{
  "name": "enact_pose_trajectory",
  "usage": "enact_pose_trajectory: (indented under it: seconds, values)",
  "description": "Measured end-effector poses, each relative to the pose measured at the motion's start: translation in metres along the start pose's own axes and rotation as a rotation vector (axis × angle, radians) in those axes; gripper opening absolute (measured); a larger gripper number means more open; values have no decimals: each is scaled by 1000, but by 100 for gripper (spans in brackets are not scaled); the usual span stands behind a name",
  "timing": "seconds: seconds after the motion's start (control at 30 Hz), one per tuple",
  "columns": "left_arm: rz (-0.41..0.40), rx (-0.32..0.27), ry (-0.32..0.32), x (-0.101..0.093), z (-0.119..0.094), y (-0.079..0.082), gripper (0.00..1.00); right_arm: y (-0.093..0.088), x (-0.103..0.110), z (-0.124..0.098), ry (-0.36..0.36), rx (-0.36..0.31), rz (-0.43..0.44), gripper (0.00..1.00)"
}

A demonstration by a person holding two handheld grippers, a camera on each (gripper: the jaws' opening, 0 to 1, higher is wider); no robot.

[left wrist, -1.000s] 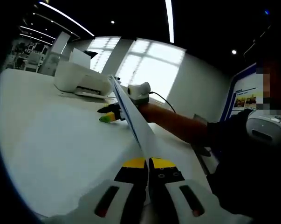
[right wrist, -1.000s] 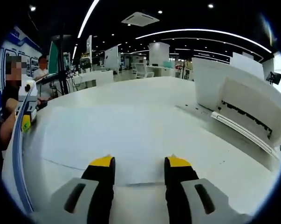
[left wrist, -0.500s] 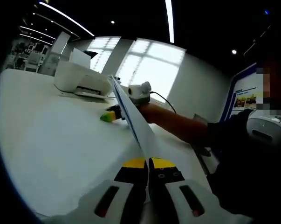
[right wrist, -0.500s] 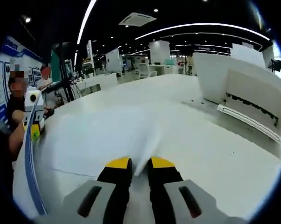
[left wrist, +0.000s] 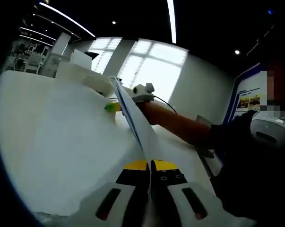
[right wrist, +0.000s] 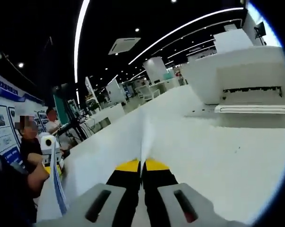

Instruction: Organize the stack of printing papers by aligning and flattening the scattered papers on the table

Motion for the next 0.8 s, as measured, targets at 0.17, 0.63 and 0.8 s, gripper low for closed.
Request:
enact_pose_trajectory:
  seconds: [0.17,0.63,0.8]
  values:
    - [1,0,0,-1,0,0,7,14,-4,-17,-56,-35,-101,0]
    - [-6,-1,7,-3,2,-2,7,74,6,-97,-149,-217,-241,0]
    - [-22,-5,20,-3,2,-2,7,95,24,-124,-159,-302,-278,0]
Point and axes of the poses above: the point that each gripper's makers call its tool centre point, and the gripper's own axes: z roughly forward along the fingers, x roughly to its left, y roughly out of its top, the point moved 10 cm from there along -z, roughly backward along the fingers, and after that the axes turned 9 degrees about -z, right-handed, at the moved point
